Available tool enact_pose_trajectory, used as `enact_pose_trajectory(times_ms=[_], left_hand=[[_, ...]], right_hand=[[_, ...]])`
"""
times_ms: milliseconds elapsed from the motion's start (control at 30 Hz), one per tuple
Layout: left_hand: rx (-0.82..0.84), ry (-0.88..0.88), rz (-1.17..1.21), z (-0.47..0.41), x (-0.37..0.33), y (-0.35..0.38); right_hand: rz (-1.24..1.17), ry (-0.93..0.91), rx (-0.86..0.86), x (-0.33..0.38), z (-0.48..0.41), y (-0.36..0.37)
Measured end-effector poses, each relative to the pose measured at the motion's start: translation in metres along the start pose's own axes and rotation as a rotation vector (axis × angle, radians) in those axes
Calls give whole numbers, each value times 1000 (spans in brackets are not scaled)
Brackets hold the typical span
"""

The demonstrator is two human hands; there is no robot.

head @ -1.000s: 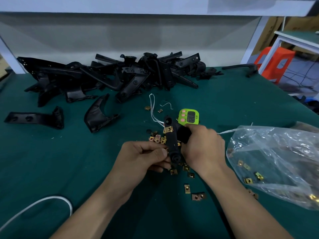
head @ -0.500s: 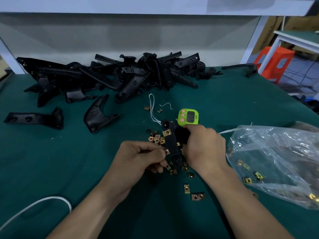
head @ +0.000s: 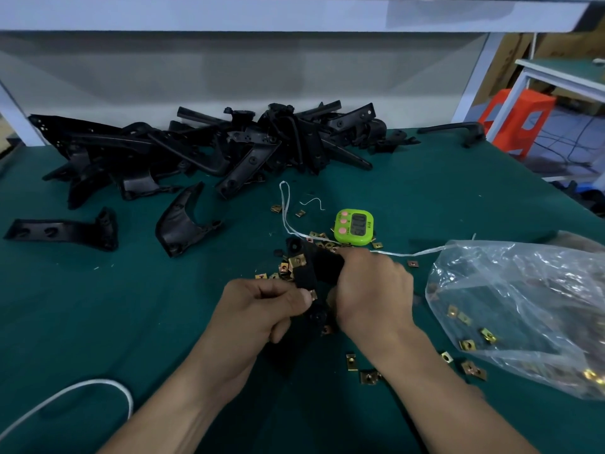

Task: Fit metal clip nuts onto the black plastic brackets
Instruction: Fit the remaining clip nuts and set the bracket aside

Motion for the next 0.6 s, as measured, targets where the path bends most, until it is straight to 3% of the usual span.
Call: enact_pose_trajectory(times_ms=[300, 467, 600], left_hand=[[287, 24, 160, -7, -1, -9], [187, 137, 86, -7, 1, -8], [-67, 62, -53, -11, 6, -9]], right_hand=[[-142, -82, 158, 1, 3, -6], [-72, -75, 154, 1, 4, -6], [-29, 54, -31, -8, 1, -9]])
Point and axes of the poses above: each hand's wrist, its own z-axis away from the middle knuckle, its own y-axis out of the palm, x = y × z, the point moved 1 cm from there along -z, towards the middle knuckle, and after that the axes turned 12 degrees about x, right-handed, at the moved point
